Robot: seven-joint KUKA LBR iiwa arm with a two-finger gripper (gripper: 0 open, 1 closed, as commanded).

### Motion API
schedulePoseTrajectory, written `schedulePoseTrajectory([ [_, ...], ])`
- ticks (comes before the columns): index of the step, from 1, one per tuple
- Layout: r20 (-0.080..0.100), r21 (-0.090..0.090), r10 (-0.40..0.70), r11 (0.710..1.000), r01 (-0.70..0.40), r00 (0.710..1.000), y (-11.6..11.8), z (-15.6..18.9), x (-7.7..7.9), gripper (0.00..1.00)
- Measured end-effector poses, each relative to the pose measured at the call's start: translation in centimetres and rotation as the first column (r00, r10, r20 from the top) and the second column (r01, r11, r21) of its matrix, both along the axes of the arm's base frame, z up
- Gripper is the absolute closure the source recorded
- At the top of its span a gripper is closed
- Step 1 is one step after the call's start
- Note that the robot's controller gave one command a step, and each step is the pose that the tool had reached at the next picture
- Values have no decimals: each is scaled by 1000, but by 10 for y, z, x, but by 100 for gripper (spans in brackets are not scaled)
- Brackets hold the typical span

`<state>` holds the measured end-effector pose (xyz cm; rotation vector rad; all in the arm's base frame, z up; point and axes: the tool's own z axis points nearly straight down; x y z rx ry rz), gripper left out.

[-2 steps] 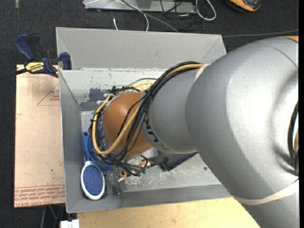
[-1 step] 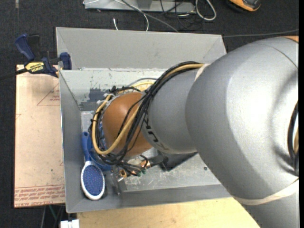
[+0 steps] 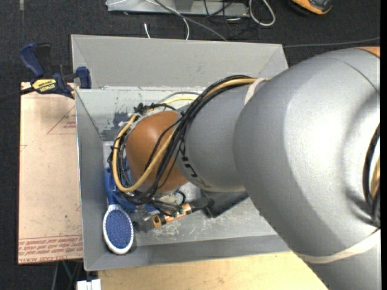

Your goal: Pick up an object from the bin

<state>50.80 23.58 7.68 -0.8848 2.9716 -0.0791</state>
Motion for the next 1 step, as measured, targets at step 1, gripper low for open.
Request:
schedulePoseTrajectory([
  [1, 0, 0, 0, 1000, 0, 1000, 0, 0, 0, 100],
])
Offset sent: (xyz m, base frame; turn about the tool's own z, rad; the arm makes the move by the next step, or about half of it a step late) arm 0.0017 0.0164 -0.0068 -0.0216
